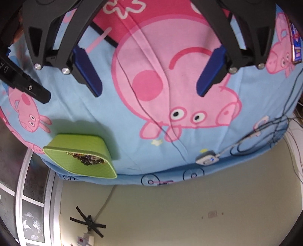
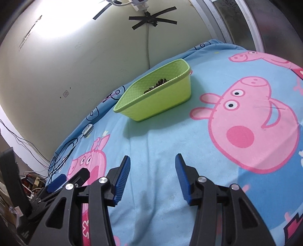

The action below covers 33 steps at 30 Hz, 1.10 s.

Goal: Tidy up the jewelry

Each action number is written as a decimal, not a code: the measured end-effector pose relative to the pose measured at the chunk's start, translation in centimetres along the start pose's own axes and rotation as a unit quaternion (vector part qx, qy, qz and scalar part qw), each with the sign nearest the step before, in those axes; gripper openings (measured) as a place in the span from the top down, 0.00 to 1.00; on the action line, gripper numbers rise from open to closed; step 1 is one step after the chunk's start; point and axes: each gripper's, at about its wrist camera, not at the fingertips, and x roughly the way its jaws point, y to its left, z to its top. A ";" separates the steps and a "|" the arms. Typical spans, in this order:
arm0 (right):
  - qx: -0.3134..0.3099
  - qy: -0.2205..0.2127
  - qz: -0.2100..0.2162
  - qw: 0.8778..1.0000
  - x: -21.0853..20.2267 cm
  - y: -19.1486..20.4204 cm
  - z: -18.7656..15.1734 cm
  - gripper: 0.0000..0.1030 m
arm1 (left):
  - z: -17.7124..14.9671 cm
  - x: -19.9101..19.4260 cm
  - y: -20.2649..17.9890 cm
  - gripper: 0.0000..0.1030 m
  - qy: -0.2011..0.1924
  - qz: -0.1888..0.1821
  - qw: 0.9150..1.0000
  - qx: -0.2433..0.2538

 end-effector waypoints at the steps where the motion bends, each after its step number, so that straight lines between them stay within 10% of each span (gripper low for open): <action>1: -0.004 0.001 -0.001 1.000 0.0 0.2 0.0 0.72 | -0.1 -0.2 -0.3 0.06 -0.003 0.003 1.000 0.006; 33: 0.014 0.014 0.043 0.999 0.3 -0.5 0.2 0.67 | -0.4 0.0 0.0 0.06 0.014 0.051 0.999 0.002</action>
